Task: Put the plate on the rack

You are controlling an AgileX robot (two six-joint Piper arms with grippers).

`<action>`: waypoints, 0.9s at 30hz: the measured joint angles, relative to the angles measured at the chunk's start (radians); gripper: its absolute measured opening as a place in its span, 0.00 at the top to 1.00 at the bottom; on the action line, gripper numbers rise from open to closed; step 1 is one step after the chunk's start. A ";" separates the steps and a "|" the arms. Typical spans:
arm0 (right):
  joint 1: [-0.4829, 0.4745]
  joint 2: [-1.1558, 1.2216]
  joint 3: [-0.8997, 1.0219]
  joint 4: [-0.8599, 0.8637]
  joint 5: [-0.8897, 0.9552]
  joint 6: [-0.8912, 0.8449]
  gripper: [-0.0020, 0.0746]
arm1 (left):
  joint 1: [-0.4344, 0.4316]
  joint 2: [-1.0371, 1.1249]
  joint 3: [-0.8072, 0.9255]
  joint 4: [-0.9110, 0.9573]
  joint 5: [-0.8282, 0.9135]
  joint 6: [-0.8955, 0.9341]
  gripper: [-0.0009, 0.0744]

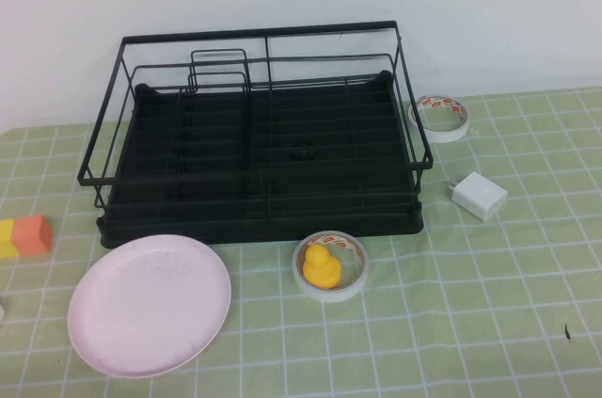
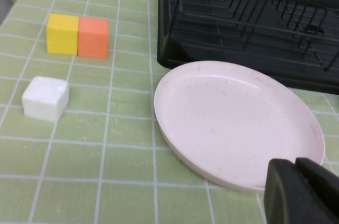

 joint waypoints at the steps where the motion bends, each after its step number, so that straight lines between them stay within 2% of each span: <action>1: 0.000 0.000 0.002 0.000 -0.008 0.000 0.98 | 0.000 0.000 0.001 0.000 -0.005 0.000 0.99; 7: 0.000 0.000 0.008 0.000 -0.141 0.000 0.98 | 0.000 0.000 0.010 0.000 -0.191 0.000 0.99; 15: 0.000 0.000 0.008 0.000 -0.496 -0.002 0.98 | 0.000 0.000 0.010 -0.004 -0.550 0.000 0.99; 20: 0.000 0.000 0.008 0.000 -0.607 -0.002 0.98 | 0.000 0.000 0.010 -0.004 -0.624 0.000 0.99; 27: 0.000 0.000 0.008 0.002 -0.622 -0.015 0.98 | 0.000 0.000 0.010 -0.010 -0.638 -0.003 0.99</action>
